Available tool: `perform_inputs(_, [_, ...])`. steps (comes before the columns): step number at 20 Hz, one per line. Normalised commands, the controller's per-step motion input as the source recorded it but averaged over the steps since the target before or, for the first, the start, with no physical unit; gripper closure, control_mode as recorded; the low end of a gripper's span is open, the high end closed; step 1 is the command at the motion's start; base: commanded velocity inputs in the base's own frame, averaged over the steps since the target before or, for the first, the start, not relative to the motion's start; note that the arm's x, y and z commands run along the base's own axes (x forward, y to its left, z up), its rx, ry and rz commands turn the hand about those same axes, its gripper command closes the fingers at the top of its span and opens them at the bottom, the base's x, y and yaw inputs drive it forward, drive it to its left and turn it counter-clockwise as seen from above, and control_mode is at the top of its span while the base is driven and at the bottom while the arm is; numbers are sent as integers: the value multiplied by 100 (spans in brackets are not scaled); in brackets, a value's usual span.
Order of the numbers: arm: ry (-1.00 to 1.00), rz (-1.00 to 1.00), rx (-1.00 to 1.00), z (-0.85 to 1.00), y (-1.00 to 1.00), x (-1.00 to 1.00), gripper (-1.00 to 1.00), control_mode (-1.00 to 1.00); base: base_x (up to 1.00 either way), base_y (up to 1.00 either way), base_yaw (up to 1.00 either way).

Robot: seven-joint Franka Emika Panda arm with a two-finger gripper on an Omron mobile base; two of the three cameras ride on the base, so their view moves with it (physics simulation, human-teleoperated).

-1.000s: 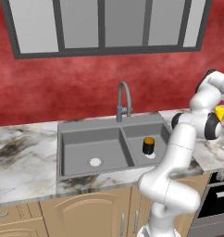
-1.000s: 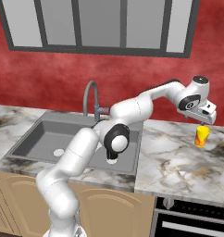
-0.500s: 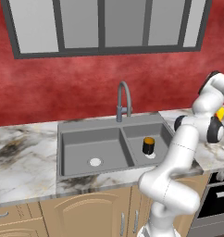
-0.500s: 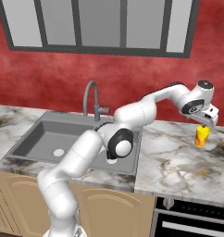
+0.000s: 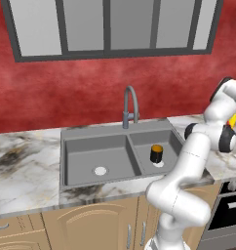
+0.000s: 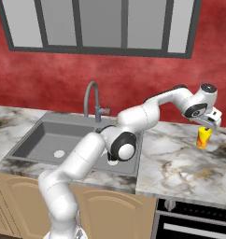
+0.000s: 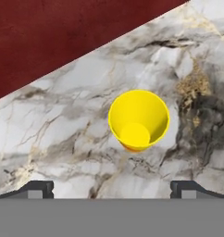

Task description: Move any existing items from the left basin to the right basin for drying. Then move the cup from the counter to the left basin of the sink for washing.

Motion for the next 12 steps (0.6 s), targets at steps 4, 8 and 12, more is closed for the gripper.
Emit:
perform_inputs(4, [0,0,-1,-16,-8,6,-100,-100,0,0,0])
perform_inputs(8, [0,0,0,-19,0,14,-100,-100,0,0,0])
perform_inputs(12, [0,0,0,-15,0,18,-100,-100,0,0,0])
